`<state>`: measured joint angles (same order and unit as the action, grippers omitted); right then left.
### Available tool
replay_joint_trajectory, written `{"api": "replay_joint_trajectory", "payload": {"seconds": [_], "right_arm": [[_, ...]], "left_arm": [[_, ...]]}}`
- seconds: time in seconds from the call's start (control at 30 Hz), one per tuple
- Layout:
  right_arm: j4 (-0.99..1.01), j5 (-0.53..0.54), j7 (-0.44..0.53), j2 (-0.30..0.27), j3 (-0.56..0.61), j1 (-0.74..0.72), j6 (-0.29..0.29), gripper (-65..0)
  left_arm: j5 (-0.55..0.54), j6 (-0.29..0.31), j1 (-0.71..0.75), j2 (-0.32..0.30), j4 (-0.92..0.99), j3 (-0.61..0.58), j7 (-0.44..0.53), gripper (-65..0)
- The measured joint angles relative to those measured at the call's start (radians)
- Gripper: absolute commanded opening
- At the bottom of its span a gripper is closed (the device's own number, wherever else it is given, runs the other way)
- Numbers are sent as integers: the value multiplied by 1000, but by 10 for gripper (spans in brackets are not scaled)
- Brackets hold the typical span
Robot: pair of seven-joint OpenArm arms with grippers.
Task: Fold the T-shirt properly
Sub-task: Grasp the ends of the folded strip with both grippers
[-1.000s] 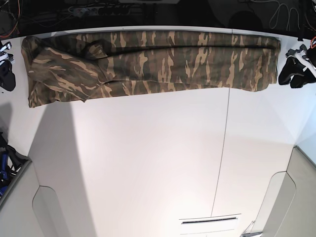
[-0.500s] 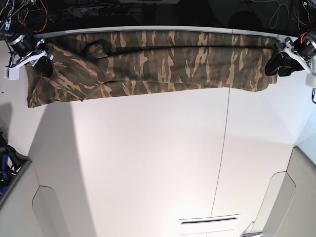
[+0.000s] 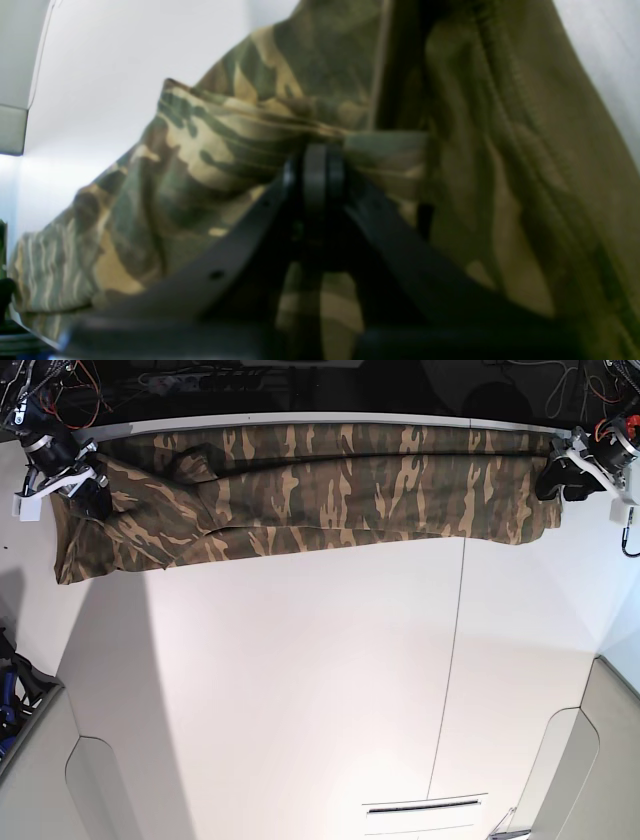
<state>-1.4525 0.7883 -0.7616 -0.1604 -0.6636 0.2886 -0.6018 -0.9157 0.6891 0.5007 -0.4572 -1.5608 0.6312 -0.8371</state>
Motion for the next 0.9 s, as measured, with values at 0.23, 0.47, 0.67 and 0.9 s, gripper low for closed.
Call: {"api": "replay_joint_trajectory", "payload": {"seconds": [0.23, 0.47, 0.67, 0.9], "right_arm": [[1, 15, -10, 0, 0, 0, 3, -650], [1, 24, -16, 0, 0, 0, 3, -650], [2, 61, -47, 0, 0, 0, 6, -650], [2, 61, -48, 0, 0, 0, 6, -650]], "left_arm": [[25, 0, 0, 0, 34, 0, 2, -201], [17, 0, -3, -8, 35, -69, 8, -201], [-11, 9, -8, -11, 29, -197, 37, -202], [-12, 16, -11, -11, 29, -220, 61, -276]]}}
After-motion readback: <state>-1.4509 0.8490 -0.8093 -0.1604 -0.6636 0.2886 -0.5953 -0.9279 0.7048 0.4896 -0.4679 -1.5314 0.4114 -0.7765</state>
